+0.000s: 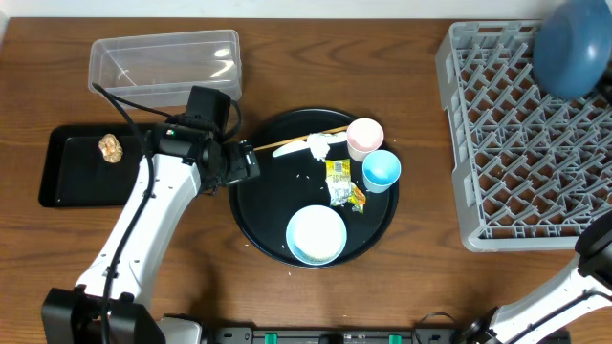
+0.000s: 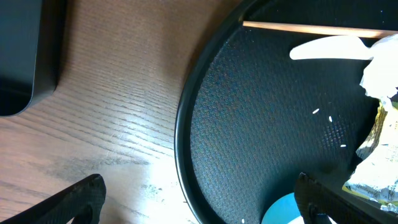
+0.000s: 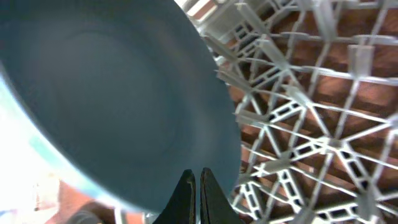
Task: Sort waste into correct bins and load items into the dishwasher rack
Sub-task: 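Open the right gripper and lift it away from the blue plate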
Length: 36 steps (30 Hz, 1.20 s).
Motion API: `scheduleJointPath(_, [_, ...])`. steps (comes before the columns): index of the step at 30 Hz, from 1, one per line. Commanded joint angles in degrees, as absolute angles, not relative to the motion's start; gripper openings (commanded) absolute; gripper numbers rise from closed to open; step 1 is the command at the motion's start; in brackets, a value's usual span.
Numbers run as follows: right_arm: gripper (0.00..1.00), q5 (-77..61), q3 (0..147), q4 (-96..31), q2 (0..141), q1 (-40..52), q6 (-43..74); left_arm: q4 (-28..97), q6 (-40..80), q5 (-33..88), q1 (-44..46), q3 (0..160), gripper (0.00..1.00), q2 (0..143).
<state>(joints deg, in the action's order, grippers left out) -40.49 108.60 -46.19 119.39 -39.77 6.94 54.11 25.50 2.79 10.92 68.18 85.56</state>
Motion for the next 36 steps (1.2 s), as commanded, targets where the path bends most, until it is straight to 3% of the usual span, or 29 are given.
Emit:
scheduleJointPath(1, [0.01,-35.6,109.2,-46.8,117.7,-39.0,5.1,54.4,25.6,2.5,10.7,68.6,0.98,85.8])
scheduleJointPath(9, [0.03,-17.7,111.5,-52.4,114.8,-39.0,4.1,54.3,25.6,2.5,10.7,68.6,0.98,85.8])
scheduleJointPath(10, [0.20,-17.0,111.9,-52.6,114.3,-39.0,4.2,54.3,25.6,2.5,10.7,68.6,0.98,85.8])
scheduleJointPath(12, [0.84,-16.9,113.2,-53.3,113.0,-39.1,4.3,54.3,25.6,2.5,10.7,68.6,0.98,85.8])
scheduleJointPath(13, [0.97,-16.8,113.9,-53.6,112.4,-39.1,4.6,54.2,25.6,2.5,10.7,68.6,0.98,85.8])
scheduleJointPath(21, [0.99,-19.3,119.4,-56.4,105.8,-38.7,6.2,54.1,25.6,2.5,10.7,68.6,0.98,85.8])
scheduleJointPath(31, [0.99,-51.0,119.7,-57.5,97.0,-36.3,6.8,54.1,25.6,2.5,10.7,68.6,0.98,85.8])
scheduleJointPath(36, [0.99,-52.8,119.7,-63.8,96.6,-30.5,5.1,54.2,25.6,2.8,10.7,68.6,0.98,85.8])
